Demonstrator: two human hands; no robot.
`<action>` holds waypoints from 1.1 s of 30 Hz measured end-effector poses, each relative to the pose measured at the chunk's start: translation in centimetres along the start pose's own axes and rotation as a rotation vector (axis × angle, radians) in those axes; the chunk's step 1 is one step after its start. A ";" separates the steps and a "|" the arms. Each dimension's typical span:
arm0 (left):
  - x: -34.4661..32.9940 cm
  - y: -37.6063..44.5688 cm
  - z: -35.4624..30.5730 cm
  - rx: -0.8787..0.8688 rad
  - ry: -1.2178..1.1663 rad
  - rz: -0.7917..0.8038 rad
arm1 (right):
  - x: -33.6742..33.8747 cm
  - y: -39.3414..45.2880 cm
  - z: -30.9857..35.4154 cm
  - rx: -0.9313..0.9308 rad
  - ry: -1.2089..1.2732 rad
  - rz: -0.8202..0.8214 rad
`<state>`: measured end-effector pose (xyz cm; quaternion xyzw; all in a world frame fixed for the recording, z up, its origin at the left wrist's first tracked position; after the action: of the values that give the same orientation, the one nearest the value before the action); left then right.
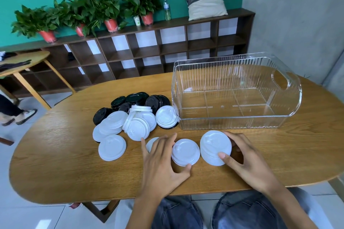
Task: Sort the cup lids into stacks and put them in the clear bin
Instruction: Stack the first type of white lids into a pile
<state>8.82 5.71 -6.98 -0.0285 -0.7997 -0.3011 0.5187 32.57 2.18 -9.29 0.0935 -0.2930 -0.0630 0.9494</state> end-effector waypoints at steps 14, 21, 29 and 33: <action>1.3 -0.5 0.6 0.131 -0.403 -0.133 | -0.7 -0.1 0.3 0.005 -0.104 0.078; -0.1 0.2 -3.7 -0.010 -0.433 -0.155 | -0.5 -0.3 0.4 0.038 -0.034 0.090; -1.4 0.5 -4.5 -0.004 -0.497 -0.133 | -0.6 -0.1 0.5 0.017 -0.060 0.098; -1.9 0.4 -4.4 -0.010 -0.467 -0.091 | -0.6 -0.1 0.5 0.022 -0.073 0.088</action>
<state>13.42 4.30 -7.14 -0.0640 -0.8969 -0.3133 0.3054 31.78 2.11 -9.25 0.0883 -0.3319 -0.0213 0.9389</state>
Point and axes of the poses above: each hand's wrist, its own y-axis towards the middle knuckle, its own x-axis out of the back of the hand, z = x × y, the point moved 9 cm from there along y, towards the middle knuckle, and after that the axes turned 1 degree about -x, right-handed, at the moved point
